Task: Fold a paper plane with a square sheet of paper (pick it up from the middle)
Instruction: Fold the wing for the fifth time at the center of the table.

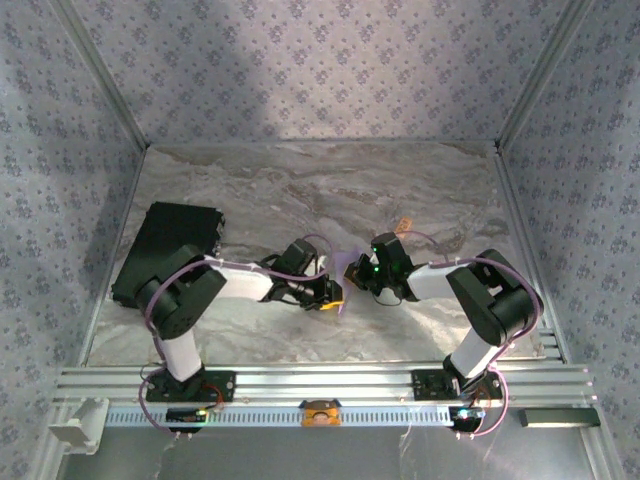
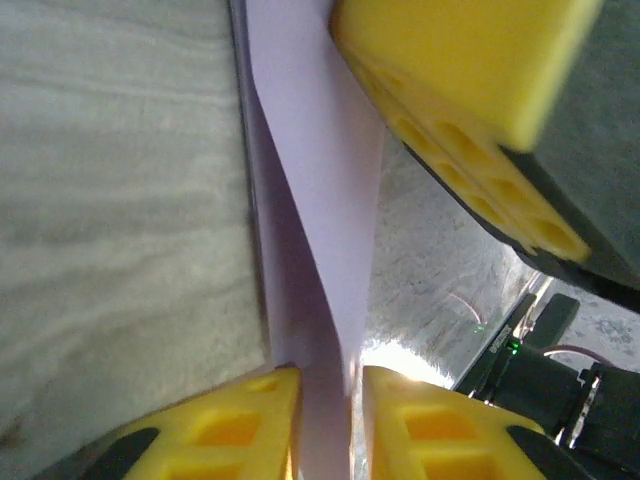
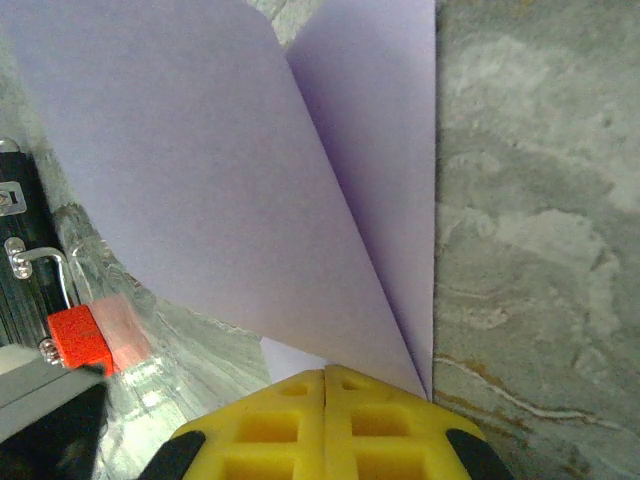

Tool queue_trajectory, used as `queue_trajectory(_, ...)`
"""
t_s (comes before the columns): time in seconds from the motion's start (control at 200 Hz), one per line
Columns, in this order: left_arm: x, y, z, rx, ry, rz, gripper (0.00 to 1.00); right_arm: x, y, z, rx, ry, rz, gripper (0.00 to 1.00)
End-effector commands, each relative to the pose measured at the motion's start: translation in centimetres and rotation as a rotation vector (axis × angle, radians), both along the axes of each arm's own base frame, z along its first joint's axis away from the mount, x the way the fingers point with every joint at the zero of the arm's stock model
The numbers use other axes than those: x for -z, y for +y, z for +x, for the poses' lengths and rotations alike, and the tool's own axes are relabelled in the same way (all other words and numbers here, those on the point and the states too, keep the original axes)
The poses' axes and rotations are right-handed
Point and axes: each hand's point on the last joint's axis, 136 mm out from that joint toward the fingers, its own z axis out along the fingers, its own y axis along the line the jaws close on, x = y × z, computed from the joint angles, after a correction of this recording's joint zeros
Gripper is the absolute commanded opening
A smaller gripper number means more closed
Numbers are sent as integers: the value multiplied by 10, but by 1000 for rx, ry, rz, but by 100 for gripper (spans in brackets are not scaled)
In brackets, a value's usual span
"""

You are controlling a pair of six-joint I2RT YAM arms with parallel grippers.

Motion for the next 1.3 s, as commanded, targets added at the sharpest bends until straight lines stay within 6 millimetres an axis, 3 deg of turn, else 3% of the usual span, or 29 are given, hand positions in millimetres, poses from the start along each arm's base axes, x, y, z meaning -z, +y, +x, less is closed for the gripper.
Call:
queue_trajectory(0.0,-21,12,11,-44,-89,31,26,28,-18,-22,-6,85,-105,6)
queue_trajectory(0.22,-38,12,41,-95,-138,-9,17,23,-15,-21,-17,76,-87,6)
queue_trajectory(0.5,-28,-8,53,-62,-104,-36,7,21,-12,-20,-24,74,-63,6)
queue_trajectory(0.909,-10,-21,45,-21,-30,-85,4,25,-12,-21,-22,88,-63,6)
queue_trajectory(1.294,25,-13,29,-11,35,1,1,23,-12,-20,-23,85,-58,6)
